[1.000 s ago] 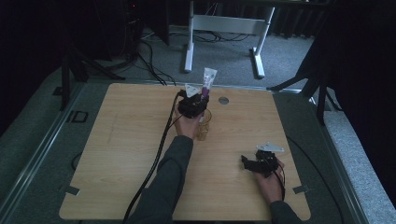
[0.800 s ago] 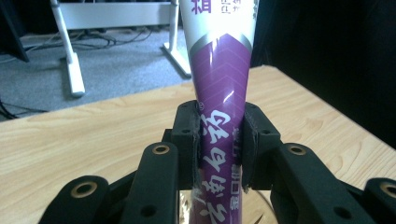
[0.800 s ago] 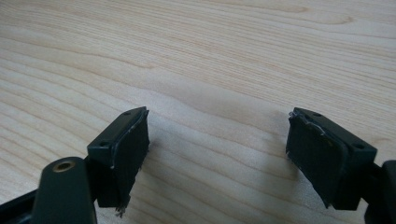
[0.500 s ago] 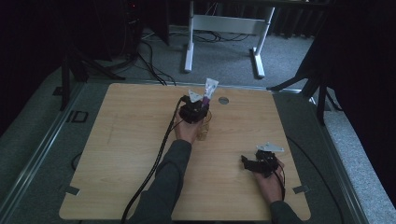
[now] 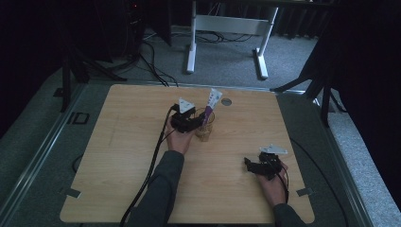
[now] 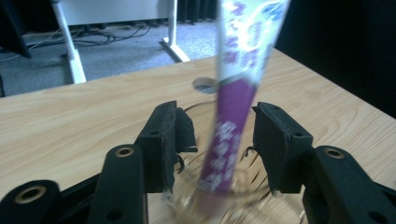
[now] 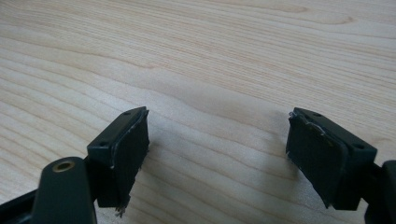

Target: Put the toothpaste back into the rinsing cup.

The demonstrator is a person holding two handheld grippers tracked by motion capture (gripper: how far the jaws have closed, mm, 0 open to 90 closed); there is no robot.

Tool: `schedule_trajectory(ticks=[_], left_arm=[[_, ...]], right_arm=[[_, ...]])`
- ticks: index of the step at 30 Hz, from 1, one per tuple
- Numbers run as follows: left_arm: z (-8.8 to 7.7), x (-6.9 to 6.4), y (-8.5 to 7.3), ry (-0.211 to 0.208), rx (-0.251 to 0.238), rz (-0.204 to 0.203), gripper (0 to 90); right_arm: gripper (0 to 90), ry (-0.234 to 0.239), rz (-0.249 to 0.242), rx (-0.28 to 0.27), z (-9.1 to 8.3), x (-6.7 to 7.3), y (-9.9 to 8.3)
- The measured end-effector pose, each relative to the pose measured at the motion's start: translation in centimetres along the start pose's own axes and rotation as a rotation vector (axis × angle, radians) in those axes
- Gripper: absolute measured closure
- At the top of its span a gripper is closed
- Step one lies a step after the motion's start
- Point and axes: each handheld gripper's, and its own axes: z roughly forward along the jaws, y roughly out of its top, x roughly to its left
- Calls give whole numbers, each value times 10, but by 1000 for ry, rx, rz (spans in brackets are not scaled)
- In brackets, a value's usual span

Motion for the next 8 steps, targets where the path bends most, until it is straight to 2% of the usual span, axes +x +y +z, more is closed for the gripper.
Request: schedule_trajectory(ticks=[1,3,5,6,8], left_arm=[[-8,9,-4,26,5,-13,476],[-13,13,-5,43,5,-22,471],[-21,22,-8,85,10,-33,403],[-24,28,-9,101,30,-33,403],[-27,40,-12,137,87,-38,338]], right_arm=[[211,0,1,0,0,0,0],[211,0,0,0,0,0,0],[211,0,0,0,0,0,0],[211,0,0,0,0,0,0],[211,0,1,1,0,0,0]])
